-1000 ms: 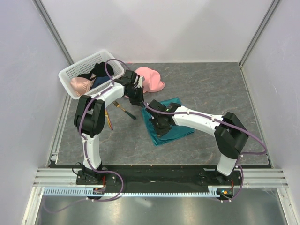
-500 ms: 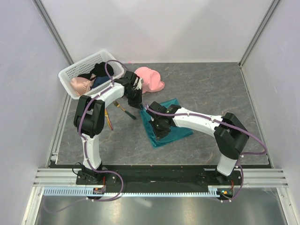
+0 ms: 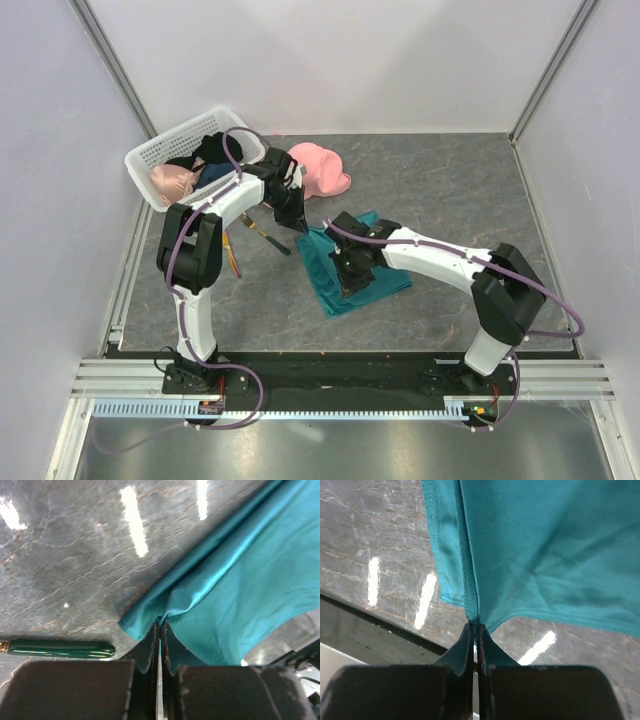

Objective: Fold the napkin into a case and place the utensils inside
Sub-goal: Pick up the square-folded napkin from the center of the board, then fold the square-folded napkin at the center of the board.

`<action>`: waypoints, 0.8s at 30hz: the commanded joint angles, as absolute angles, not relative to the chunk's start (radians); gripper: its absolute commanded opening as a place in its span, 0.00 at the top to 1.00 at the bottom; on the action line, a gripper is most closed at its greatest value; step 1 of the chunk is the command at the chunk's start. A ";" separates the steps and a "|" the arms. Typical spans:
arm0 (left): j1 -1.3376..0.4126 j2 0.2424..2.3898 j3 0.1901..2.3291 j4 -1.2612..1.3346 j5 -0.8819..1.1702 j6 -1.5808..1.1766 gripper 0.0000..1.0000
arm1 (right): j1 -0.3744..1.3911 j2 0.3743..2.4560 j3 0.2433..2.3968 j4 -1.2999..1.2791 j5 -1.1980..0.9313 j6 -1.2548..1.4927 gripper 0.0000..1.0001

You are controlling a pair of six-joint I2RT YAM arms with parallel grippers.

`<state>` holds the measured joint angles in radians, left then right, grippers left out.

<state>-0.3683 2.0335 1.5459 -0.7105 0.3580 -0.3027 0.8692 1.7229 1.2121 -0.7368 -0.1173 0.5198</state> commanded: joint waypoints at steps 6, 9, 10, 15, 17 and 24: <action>-0.374 1.914 1.640 -0.735 0.410 -0.348 0.98 | 0.864 1.582 1.275 -0.882 -0.121 0.517 1.00; -0.374 1.921 1.646 -0.753 0.403 -0.334 0.98 | 0.868 1.589 1.285 -0.885 -0.129 0.517 1.00; -0.376 1.919 1.646 -0.762 0.402 -0.331 0.98 | 0.871 1.594 1.295 -0.885 -0.136 0.520 1.00; -0.374 1.894 1.609 -0.775 0.342 -0.302 0.98 | 0.885 1.615 1.324 -0.879 -0.152 0.535 1.00; -0.371 1.905 1.600 -0.782 0.331 -0.284 0.98 | 0.887 1.626 1.319 -0.867 -0.163 0.535 1.00; -0.371 1.934 1.585 -0.795 0.293 -0.256 0.98 | 0.891 1.675 1.272 -0.813 -0.204 0.534 1.00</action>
